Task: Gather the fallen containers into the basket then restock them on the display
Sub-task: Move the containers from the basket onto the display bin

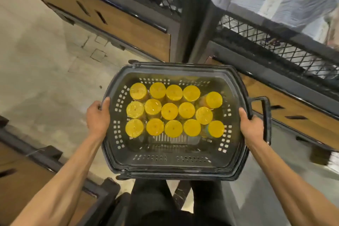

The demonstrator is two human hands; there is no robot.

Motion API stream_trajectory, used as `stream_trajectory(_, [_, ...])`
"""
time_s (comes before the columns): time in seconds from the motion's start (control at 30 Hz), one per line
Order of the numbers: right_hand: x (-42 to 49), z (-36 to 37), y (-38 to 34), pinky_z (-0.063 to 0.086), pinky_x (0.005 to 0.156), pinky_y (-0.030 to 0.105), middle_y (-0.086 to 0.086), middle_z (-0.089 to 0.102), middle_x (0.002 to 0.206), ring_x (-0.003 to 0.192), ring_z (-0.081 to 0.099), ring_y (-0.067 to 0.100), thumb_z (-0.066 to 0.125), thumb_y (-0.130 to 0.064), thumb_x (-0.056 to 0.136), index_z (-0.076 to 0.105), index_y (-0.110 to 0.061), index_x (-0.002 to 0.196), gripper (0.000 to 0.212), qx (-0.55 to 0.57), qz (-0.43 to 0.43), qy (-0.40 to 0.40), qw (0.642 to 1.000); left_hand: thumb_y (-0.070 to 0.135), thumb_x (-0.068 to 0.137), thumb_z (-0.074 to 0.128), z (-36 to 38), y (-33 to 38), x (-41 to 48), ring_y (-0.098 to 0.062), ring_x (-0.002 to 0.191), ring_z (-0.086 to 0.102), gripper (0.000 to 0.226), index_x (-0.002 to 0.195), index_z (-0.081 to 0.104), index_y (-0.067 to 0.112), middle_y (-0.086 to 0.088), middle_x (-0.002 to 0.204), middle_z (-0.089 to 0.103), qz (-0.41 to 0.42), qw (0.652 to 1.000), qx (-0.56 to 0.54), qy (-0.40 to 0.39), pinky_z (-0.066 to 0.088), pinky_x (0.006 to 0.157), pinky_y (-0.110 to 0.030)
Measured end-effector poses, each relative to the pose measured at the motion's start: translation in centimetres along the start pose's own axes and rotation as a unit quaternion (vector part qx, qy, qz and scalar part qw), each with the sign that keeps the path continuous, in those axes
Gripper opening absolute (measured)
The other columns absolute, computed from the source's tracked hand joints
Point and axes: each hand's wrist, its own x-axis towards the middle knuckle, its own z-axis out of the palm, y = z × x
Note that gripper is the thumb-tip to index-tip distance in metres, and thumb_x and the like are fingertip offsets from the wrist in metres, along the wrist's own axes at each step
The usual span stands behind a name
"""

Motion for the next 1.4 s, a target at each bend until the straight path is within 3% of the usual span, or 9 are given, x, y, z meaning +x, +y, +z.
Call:
stream_trajectory(0.1, [-3.9,0.8,-4.2,0.053,0.08,0.051,0.018,0.063,0.083,0.084,0.063,0.038,0.055,-0.052,0.094,0.065,0.0,0.095,0.053,0.009,-0.038,-0.002,0.999,0.063,0.091,0.046,-4.9,-0.7,1.3,-0.029,0.06,0.044,0.054,0.065,0.039,0.015,-0.009,0.062,0.045,-0.022,0.999,-0.031,0.012,0.035,0.058,-0.042])
stream_trajectory(0.2, [-7.2,2.5,-7.7,0.055,0.074,0.047,0.008,0.067,0.081,0.076,0.064,0.029,0.054,-0.058,0.092,0.066,-0.009,0.095,0.051,0.016,-0.051,-0.019,0.998,0.064,0.09,0.045,-9.7,-1.4,4.1,-0.031,0.06,0.048,0.057,0.066,0.043,0.012,-0.015,0.063,0.05,-0.025,0.999,-0.031,0.012,0.039,0.057,-0.044])
stream_trajectory(0.33, [-10.5,5.3,-12.5,0.045,0.06,0.037,0.012,0.065,0.081,0.073,0.061,0.029,0.055,-0.061,0.09,0.066,-0.008,0.098,0.054,0.049,-0.053,-0.039,0.997,0.059,0.093,0.048,-15.3,-0.9,8.3,-0.026,0.057,0.043,0.053,0.063,0.041,0.016,-0.006,0.058,0.046,-0.02,0.999,-0.04,0.022,0.033,0.054,-0.039])
stream_trajectory(0.57, [-13.8,12.6,-20.8,0.058,0.076,0.05,0.01,0.07,0.082,0.078,0.067,0.031,0.057,-0.067,0.083,0.067,-0.013,0.088,0.056,0.076,-0.073,-0.044,0.993,0.058,0.093,0.048,-23.4,-2.1,16.6,-0.025,0.057,0.041,0.052,0.064,0.039,0.016,-0.007,0.06,0.044,-0.013,0.998,-0.045,0.05,0.032,0.055,-0.038])
stream_trajectory(0.8, [-17.5,20.2,-31.0,0.045,0.066,0.035,0.022,0.068,0.083,0.079,0.065,0.035,0.062,-0.05,0.09,0.066,0.002,0.086,0.052,0.123,-0.09,-0.075,0.986,0.051,0.095,0.052,-29.8,-3.4,25.9,-0.024,0.057,0.042,0.056,0.068,0.048,0.003,-0.017,0.062,0.048,-0.025,0.996,-0.057,0.069,0.031,0.054,-0.039])
stream_trajectory(0.93, [-20.3,24.2,-35.8,0.052,0.075,0.044,0.017,0.069,0.088,0.084,0.065,0.032,0.062,-0.047,0.092,0.065,-0.006,0.087,0.041,0.122,-0.071,-0.088,0.986,0.05,0.097,0.049,-33.6,-3.4,31.6,-0.026,0.059,0.044,0.054,0.068,0.049,0.003,-0.012,0.064,0.05,-0.022,0.997,-0.032,0.065,0.033,0.056,-0.04])
stream_trajectory(1.07, [-22.7,28.6,-40.2,0.051,0.072,0.044,0.022,0.069,0.091,0.087,0.066,0.038,0.061,-0.055,0.09,0.067,0.0,0.092,0.056,0.115,-0.058,-0.075,0.989,0.048,0.098,0.048,-36.8,-4.2,38.7,-0.031,0.062,0.047,0.054,0.067,0.046,0.005,-0.014,0.064,0.051,-0.013,0.998,-0.001,0.066,0.037,0.06,-0.044])
stream_trajectory(1.3, [-28.1,37.8,-45.8,0.052,0.077,0.049,0.025,0.068,0.087,0.083,0.065,0.039,0.057,-0.049,0.094,0.065,0.009,0.09,0.058,0.096,-0.049,-0.02,0.994,0.045,0.1,0.047,-40.3,-7.2,53.0,-0.031,0.064,0.05,0.054,0.071,0.052,0.0,-0.016,0.067,0.054,0.048,0.997,0.043,-0.04,0.034,0.057,-0.04])
stream_trajectory(1.4, [-30.9,43.0,-47.6,0.052,0.079,0.049,0.015,0.069,0.085,0.082,0.065,0.033,0.057,-0.049,0.094,0.068,-0.003,0.089,0.048,0.106,-0.015,0.019,0.994,0.045,0.1,0.048,-41.3,-8.2,60.1,-0.032,0.066,0.05,0.052,0.07,0.051,0.002,-0.014,0.066,0.053,0.058,0.993,0.045,-0.091,0.033,0.058,-0.04])
